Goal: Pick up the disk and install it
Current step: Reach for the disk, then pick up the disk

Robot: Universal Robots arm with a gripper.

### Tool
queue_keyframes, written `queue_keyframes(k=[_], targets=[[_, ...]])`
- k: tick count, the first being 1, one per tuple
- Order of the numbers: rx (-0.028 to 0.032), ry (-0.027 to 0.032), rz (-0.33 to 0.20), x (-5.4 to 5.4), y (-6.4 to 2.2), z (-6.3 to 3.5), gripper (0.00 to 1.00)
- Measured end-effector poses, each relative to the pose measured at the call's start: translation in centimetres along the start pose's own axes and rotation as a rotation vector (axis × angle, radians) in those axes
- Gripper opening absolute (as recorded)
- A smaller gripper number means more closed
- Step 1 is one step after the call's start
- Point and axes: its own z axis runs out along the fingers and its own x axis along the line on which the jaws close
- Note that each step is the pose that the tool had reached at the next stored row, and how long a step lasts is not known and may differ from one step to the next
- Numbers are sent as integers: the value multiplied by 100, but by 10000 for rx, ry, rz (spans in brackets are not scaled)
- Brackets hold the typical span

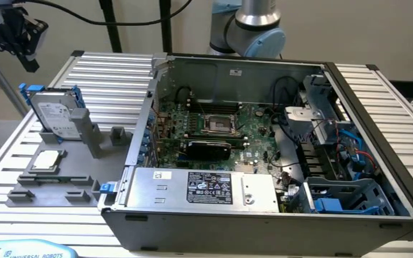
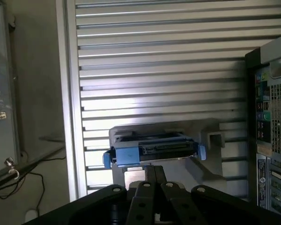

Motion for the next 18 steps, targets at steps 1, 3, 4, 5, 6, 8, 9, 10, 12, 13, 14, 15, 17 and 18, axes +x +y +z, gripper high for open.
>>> queue_keyframes(k=[1,3,4,5,6,8,9,10,12,13,14,15,17,18], targets=[[2,2,0,34,13,3,11],[9,22,1,88,38,7,11],[15,38,0,106,49,10,11],[22,59,0,119,59,12,11],[34,90,-2,130,68,13,11],[59,163,-8,145,84,18,11],[72,199,-14,151,92,21,11],[86,231,-19,156,99,25,11],[96,245,-29,158,102,30,11],[97,245,-29,159,102,30,11],[98,247,-29,158,102,29,11],[98,247,-29,158,102,29,11],[98,247,-29,158,102,29,11],[98,247,-29,158,102,29,11]])
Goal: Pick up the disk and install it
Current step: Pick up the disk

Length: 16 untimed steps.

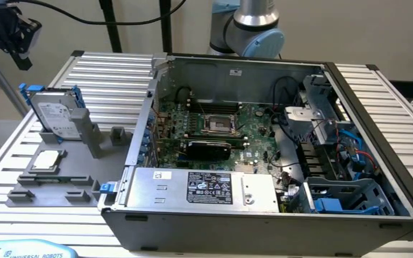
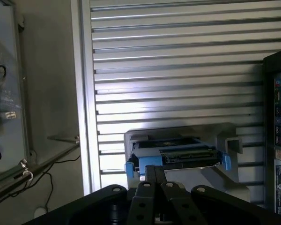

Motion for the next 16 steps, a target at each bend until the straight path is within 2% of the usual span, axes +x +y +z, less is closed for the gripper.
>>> queue_keyframes(k=[8,16], targets=[[0,1,-22,0,0,2,11],[2,30,-1400,0,0,9,11]])
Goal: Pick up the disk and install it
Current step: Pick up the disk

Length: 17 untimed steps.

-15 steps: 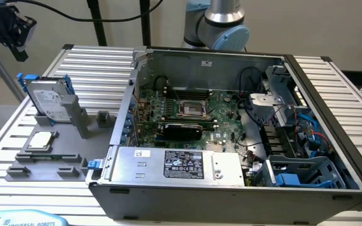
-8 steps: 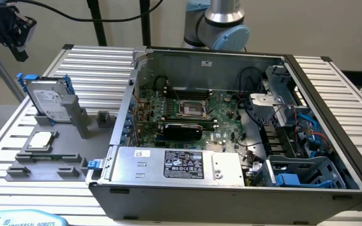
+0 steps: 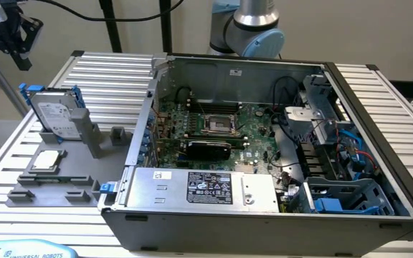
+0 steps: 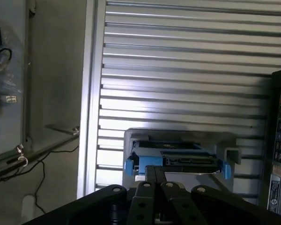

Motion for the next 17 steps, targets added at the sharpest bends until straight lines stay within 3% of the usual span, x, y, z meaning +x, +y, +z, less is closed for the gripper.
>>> queue_keyframes(k=[17], targets=[[18,52,-3106,0,0,19,11]])
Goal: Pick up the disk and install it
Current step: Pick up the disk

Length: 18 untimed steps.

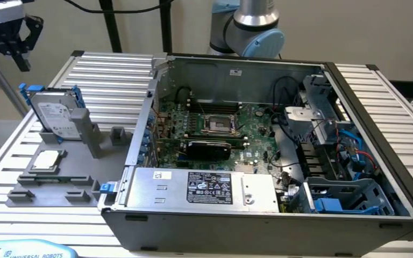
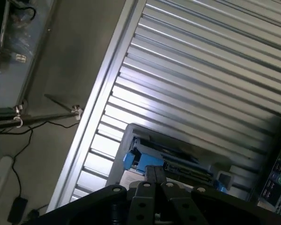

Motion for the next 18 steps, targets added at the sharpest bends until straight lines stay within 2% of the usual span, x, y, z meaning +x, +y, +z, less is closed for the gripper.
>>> queue_keyframes(k=[18], targets=[[22,45,-3264,-1,-1,50,11]])
